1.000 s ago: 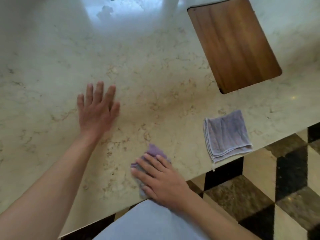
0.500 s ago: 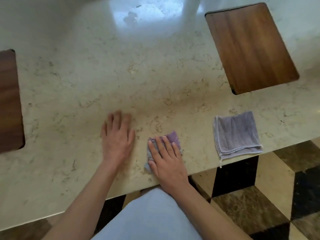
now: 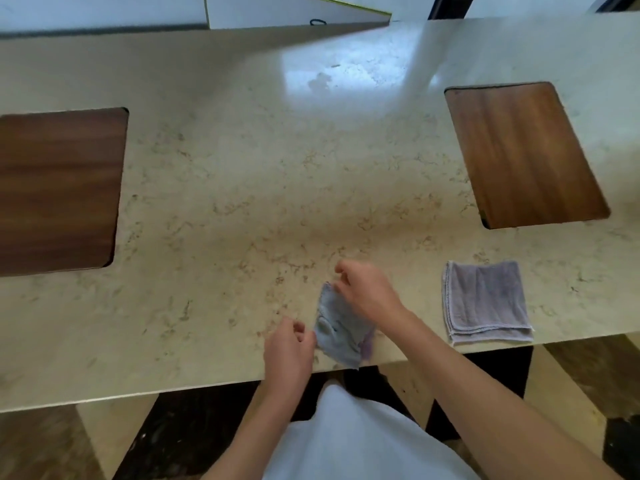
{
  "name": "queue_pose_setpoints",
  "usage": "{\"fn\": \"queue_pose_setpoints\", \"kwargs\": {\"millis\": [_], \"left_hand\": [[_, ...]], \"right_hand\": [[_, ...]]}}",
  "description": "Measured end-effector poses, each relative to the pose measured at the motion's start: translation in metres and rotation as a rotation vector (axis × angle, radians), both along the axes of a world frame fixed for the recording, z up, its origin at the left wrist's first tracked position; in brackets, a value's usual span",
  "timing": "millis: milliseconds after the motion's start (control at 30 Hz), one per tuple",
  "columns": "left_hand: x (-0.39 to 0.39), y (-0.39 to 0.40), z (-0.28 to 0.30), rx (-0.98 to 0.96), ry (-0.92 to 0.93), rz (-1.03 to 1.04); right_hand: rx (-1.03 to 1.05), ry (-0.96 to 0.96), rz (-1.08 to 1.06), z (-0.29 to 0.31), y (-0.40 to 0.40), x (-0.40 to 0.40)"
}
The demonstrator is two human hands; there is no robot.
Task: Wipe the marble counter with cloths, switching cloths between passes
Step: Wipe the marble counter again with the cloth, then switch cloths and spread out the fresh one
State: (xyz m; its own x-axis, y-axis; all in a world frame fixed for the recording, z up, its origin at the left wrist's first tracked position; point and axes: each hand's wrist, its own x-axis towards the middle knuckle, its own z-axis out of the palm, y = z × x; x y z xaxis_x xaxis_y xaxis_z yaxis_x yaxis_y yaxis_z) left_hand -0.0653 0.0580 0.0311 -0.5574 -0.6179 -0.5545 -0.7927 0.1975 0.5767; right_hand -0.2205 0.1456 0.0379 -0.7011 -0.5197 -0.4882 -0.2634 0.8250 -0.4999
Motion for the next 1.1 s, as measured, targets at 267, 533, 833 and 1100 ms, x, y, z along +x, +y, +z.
{"fn": "queue_pose_setpoints", "kwargs": {"millis": [267, 533, 833, 1100], "left_hand": [[-0.008, -0.004, 0.006, 0.047, -0.047, -0.011], [-0.034, -0.018, 0.038, 0.229, 0.308, 0.166], [-0.094, 0.002, 0.074, 0.167, 0.459, -0.042], [-0.152, 0.094, 0.09, 0.028, 0.542, -0.062]], "right_hand": [[-0.011, -0.046, 0.012, 0.007, -0.005, -0.008], [-0.295, -0.127, -0.407, 0.034, 0.049, -0.027], [-0.505, 0.058, -0.515, 0.073, 0.116, -0.061], [-0.544, 0.161, -0.462, 0.082, 0.21, -0.117]]}}
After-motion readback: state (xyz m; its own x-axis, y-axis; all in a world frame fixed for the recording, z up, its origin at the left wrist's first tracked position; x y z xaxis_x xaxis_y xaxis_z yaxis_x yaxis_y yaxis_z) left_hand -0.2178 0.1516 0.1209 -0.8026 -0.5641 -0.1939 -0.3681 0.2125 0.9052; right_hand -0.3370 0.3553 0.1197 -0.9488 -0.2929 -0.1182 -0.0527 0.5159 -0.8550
